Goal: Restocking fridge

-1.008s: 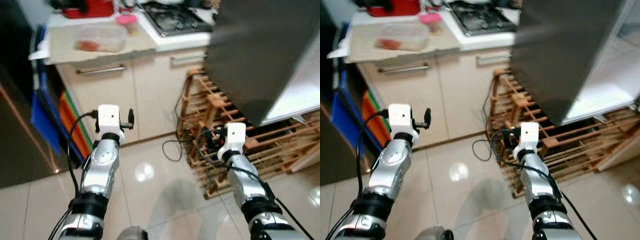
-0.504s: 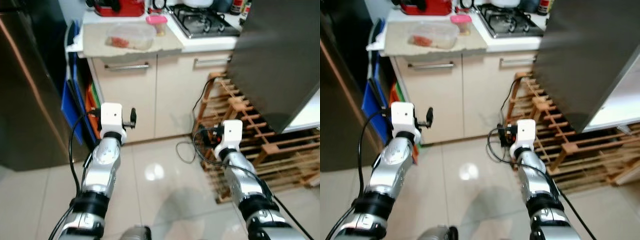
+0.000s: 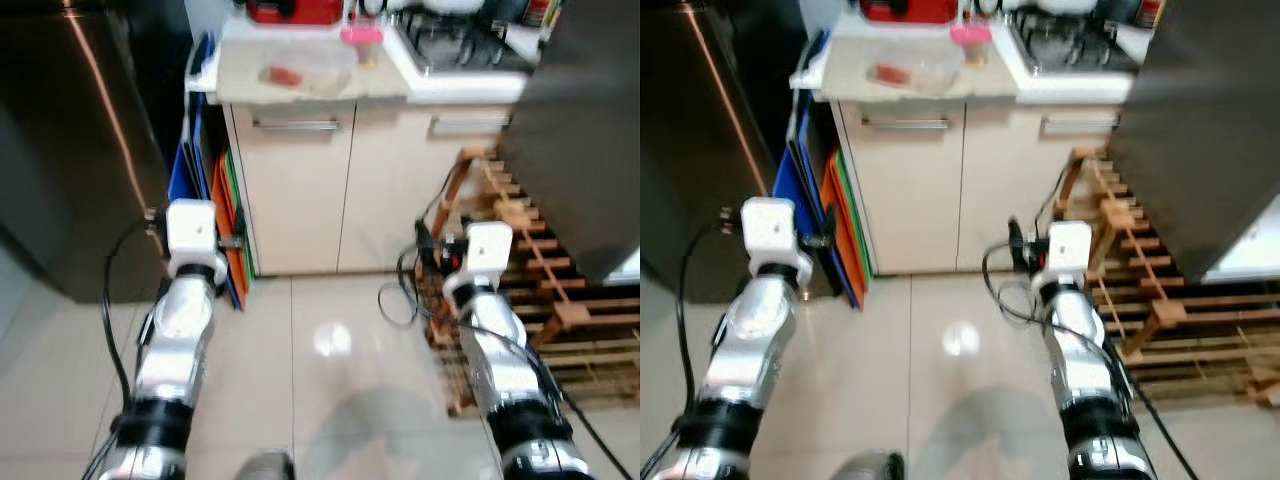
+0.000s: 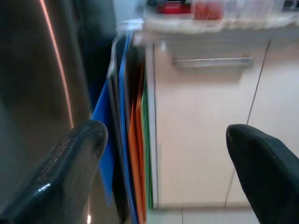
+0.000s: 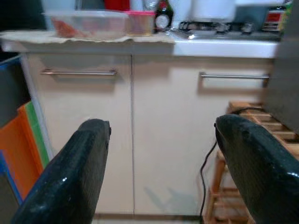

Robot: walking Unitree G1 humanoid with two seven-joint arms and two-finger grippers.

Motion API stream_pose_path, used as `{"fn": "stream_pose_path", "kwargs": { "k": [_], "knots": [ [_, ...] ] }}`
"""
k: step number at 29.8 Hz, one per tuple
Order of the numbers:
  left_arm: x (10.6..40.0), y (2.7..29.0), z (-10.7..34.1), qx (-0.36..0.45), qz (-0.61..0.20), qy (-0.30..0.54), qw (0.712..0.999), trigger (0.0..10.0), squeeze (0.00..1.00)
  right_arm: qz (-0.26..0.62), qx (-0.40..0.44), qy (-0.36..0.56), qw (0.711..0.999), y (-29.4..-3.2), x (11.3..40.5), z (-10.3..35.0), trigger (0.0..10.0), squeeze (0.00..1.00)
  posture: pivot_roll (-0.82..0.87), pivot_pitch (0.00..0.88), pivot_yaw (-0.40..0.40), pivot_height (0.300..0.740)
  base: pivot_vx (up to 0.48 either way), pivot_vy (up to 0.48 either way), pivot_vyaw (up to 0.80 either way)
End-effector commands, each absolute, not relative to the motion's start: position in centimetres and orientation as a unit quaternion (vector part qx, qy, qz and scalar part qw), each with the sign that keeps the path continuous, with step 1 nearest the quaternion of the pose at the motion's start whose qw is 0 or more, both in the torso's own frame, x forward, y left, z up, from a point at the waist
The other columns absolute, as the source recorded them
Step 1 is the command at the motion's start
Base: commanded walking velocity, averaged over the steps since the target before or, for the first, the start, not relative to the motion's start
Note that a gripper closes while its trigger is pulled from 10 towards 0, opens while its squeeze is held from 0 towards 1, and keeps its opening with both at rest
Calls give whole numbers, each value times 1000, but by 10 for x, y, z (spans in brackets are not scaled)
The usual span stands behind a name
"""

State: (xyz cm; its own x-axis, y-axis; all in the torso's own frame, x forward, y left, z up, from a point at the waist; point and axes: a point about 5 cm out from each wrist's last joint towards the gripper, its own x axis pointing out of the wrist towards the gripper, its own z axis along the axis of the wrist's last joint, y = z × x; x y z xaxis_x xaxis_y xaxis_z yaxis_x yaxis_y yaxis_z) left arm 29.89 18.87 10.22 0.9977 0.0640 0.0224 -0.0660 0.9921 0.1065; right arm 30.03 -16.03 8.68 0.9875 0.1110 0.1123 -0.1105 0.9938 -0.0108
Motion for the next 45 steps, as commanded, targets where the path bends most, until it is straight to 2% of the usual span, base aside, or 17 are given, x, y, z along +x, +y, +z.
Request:
{"fn": "stream_pose_path", "kwargs": {
  "k": [1,3,5,6,7,9,17,22,39,45],
  "knots": [
    [284,182,94,51,-9,2,999,10000,0,81,-17,-50,995,-153,286,80,10000,102,-26,26,-10,740,0,0,425],
    [263,179,78,47,-46,29,997,10000,0,84,-24,-24,996,-154,268,67,10000,86,-21,24,-13,740,0,0,444],
    [260,179,76,43,-50,32,997,10000,0,84,-26,-15,996,-155,266,65,10000,86,-22,26,-14,740,0,0,456],
    [259,177,74,40,-56,35,997,10000,0,86,-30,-9,996,-157,264,63,10000,43,-24,25,-15,740,0,0,0],
    [257,176,73,37,-60,38,997,10000,0,88,-34,-5,996,-158,262,63,10000,43,-24,25,-15,740,0,0,0],
    [259,173,73,27,-59,39,997,10000,0,85,-35,2,996,-161,261,61,10000,12,-26,27,-20,740,0,0,0],
    [269,159,91,14,-53,0,999,10000,0,69,-44,-17,996,-173,265,74,10000,4,-33,2,-34,740,0,0,0],
    [277,155,104,16,-55,-30,998,10000,0,59,-58,-37,996,-174,271,81,10000,4,-29,0,-38,740,452,0,0],
    [292,151,111,37,-60,-36,997,10000,0,70,-37,-48,996,-158,282,85,10000,12,-16,0,-25,740,472,0,0],
    [297,153,114,46,-78,-36,995,10000,0,68,-28,-45,996,-152,283,81,10000,12,70,1,-9,740,480,0,0]
  ]
}}
